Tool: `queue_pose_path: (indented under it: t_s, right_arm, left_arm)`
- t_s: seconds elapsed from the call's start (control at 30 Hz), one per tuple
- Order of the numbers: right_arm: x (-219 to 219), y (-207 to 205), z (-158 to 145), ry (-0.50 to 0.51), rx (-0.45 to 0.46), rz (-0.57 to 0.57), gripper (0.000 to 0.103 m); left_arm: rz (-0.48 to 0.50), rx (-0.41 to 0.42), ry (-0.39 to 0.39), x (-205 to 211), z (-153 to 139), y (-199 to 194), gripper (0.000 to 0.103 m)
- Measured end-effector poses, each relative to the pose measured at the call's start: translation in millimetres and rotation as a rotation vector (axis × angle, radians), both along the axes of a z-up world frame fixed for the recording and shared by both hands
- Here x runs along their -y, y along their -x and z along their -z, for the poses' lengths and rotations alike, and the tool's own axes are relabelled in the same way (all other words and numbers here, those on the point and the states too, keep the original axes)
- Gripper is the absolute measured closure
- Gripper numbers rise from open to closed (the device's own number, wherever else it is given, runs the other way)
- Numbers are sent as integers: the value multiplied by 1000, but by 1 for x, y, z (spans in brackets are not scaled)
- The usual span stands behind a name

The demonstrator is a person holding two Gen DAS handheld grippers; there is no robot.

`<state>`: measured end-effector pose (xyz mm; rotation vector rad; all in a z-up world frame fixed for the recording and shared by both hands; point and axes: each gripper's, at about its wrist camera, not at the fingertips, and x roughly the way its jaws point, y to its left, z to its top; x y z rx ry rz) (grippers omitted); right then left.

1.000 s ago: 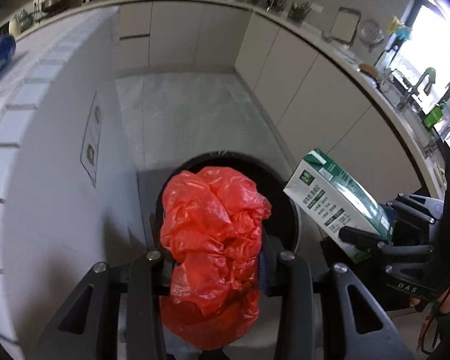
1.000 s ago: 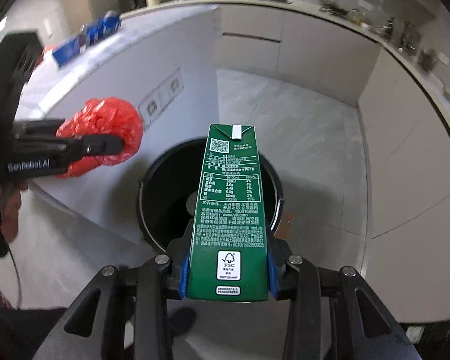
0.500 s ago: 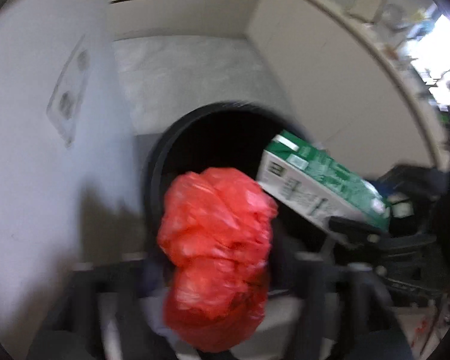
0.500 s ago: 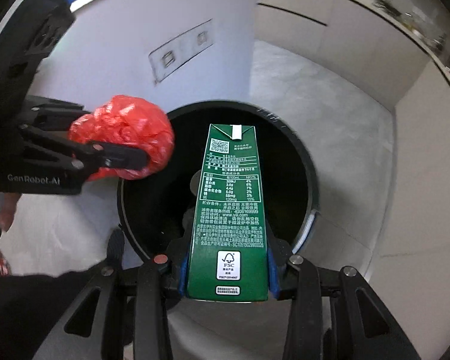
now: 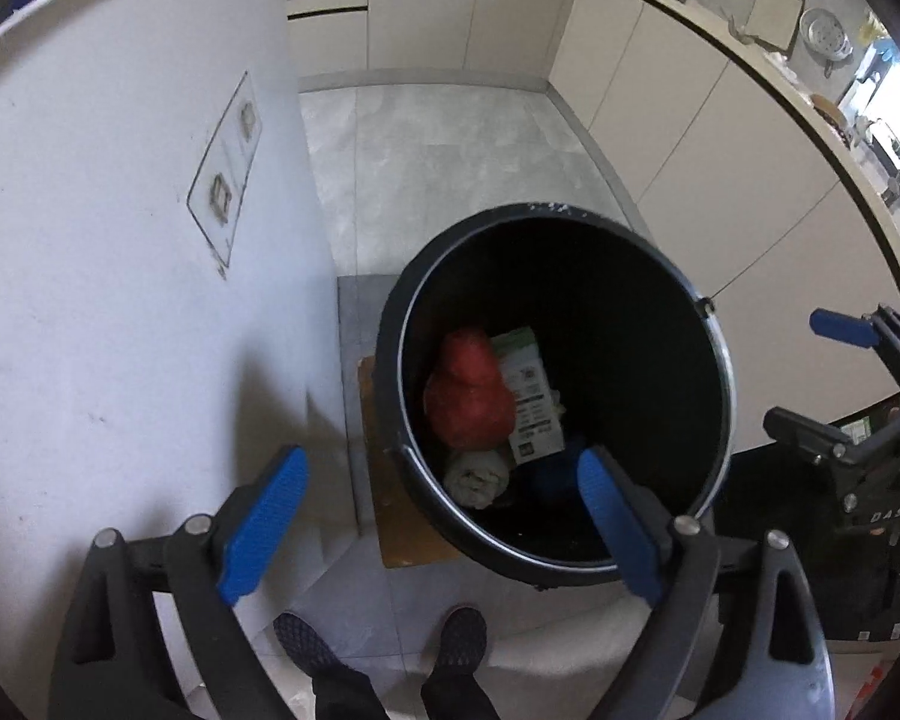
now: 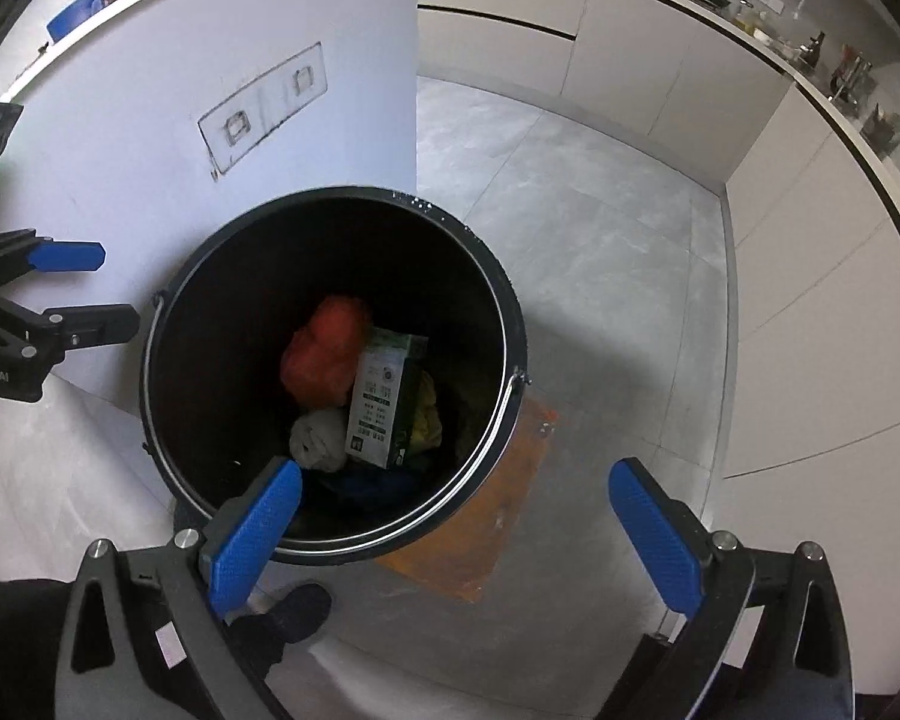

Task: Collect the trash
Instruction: 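Open both tools to drop the bag and carton into the bin, then move both tools back toward the milk carton and blue cup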

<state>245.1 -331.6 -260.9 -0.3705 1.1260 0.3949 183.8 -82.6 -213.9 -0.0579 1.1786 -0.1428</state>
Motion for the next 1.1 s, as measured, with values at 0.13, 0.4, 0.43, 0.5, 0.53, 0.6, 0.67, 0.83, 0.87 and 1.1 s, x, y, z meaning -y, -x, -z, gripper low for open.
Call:
queue_pose_path:
  t_s: [0.13,0.4,0.43,0.5,0.53,0.6,0.67,0.83,0.87,1.1]
  right_arm:
    - [6,7,-14,-28,19,37,0]
    - [8,25,-49,-55,88,79,0]
    - [8,27,-55,-57,98,89,0]
    - [9,31,-66,-59,119,100,0]
    - [9,34,-73,-63,133,105,0]
    - [9,40,-89,-79,161,110,0]
    - [8,45,-102,-98,181,112,0]
    - [-2,54,-133,-141,238,100,0]
    - [-6,55,-139,-149,252,97,0]
    - [-51,59,-171,-224,329,63,0]
  left_arm:
    - [19,34,-7,4,-14,6,10]
    - [15,101,20,9,-52,13,8]
    - [9,110,22,7,-57,15,8]
    - [1,122,32,5,-66,19,8]
    - [-6,133,38,3,-72,22,7]
    - [-8,156,50,1,-85,28,4]
    - [-10,187,50,-3,-100,35,3]
    - [-44,249,60,-21,-132,49,0]
    - [-57,262,55,-29,-138,52,0]
    - [-171,323,37,-82,-158,65,0]
